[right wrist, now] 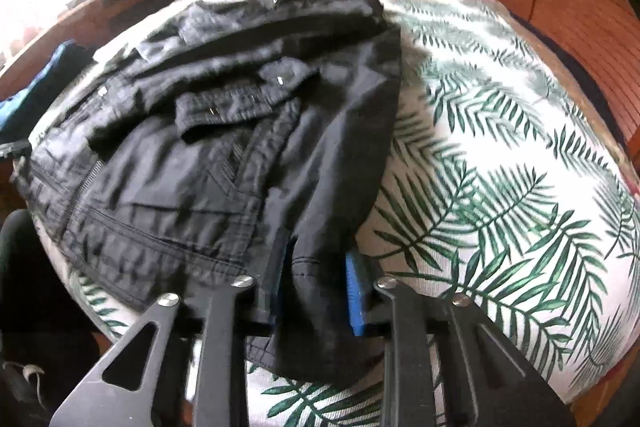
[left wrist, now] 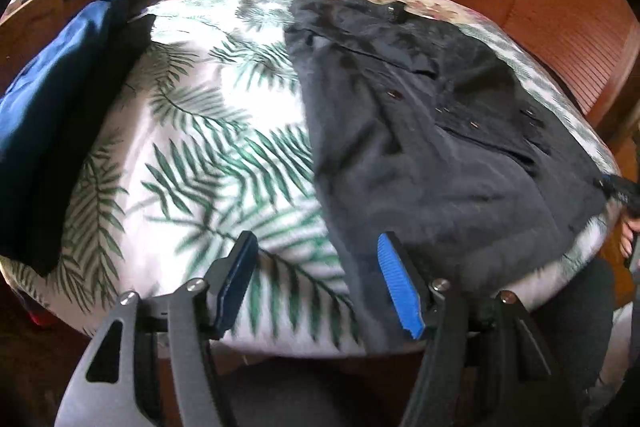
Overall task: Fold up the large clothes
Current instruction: 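Grasp the jacket hem with both grippers and lift it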
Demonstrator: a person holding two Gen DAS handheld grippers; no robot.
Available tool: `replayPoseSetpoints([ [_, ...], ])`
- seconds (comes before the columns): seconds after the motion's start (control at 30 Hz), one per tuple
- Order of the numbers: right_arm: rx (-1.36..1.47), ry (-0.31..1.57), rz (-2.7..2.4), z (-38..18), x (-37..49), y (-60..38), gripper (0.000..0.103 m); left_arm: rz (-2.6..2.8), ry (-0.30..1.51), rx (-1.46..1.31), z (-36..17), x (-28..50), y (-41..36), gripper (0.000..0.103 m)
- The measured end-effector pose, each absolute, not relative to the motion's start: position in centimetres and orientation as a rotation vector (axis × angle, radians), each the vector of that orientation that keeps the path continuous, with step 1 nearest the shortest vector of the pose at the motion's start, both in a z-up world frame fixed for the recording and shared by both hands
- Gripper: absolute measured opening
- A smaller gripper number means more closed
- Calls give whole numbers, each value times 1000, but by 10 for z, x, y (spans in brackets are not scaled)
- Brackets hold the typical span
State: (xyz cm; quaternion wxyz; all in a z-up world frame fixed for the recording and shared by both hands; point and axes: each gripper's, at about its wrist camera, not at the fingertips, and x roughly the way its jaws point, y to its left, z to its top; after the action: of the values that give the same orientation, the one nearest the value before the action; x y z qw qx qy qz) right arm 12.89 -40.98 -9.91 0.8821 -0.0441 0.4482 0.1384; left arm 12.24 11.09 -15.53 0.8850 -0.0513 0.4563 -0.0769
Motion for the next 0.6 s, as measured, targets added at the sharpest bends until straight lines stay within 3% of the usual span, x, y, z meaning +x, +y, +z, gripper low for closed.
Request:
replayPoseSetpoints([
  [0.2, -59, 939, 291, -96, 130, -412, 24, -178, 932, -87, -162, 108, 98, 62],
  [0.37, -45, 994, 289, -111, 133, -413, 30, -240, 923, -110, -166, 102, 91, 40],
  [0.43, -36, 1000, 292, -110, 134, -414, 25, -259, 925, -100, -165, 100, 86, 33],
  [0.47, -38, 986, 299, -106, 133, -413, 17, -261, 925, -95, -163, 100, 85, 25],
  [0.6, -25, 919, 342, -85, 131, -410, 9, -268, 923, -105, -158, 98, 84, 19],
])
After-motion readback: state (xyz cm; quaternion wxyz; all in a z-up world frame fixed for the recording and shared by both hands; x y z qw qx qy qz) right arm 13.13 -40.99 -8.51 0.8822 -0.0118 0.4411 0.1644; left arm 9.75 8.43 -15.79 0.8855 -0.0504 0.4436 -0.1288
